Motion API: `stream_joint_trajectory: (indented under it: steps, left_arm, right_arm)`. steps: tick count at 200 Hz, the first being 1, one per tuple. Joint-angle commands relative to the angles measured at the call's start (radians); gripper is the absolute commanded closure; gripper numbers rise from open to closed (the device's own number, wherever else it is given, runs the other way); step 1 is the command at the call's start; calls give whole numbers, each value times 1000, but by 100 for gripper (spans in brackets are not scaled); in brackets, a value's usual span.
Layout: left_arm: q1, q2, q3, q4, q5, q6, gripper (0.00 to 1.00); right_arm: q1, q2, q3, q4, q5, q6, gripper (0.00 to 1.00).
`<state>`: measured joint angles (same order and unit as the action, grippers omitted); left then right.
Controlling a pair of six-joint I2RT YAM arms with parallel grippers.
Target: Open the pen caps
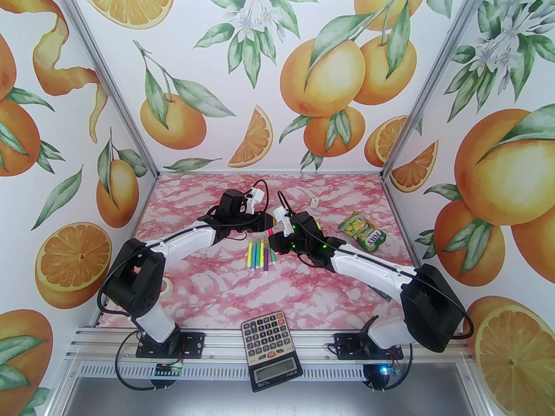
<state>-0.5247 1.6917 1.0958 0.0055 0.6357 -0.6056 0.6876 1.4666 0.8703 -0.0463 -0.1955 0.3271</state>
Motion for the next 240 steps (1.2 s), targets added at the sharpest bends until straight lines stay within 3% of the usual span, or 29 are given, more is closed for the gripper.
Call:
stream_joint_trajectory:
  steps: [1, 25, 49, 101, 154, 240]
  left_arm:
    - [-3, 10, 41, 51, 31, -14, 87]
    - [-3, 10, 41, 67, 40, -27, 88]
    - [-2, 10, 42, 84, 53, -39, 88]
    - [2, 13, 45, 91, 64, -45, 89]
    - [63, -12, 16, 122, 59, -80, 98]
    - [160, -53, -27, 163, 73, -133, 100]
  right_arm:
    - [1, 7, -22, 38, -7, -3, 63]
    - [0, 27, -25, 53, -11, 0, 59]
    - [0, 40, -32, 83, -16, 6, 62]
    - [1, 50, -34, 114, -16, 12, 83]
    - [0, 33, -67, 81, -7, -24, 98]
    - [4, -41, -166, 82, 8, -88, 100]
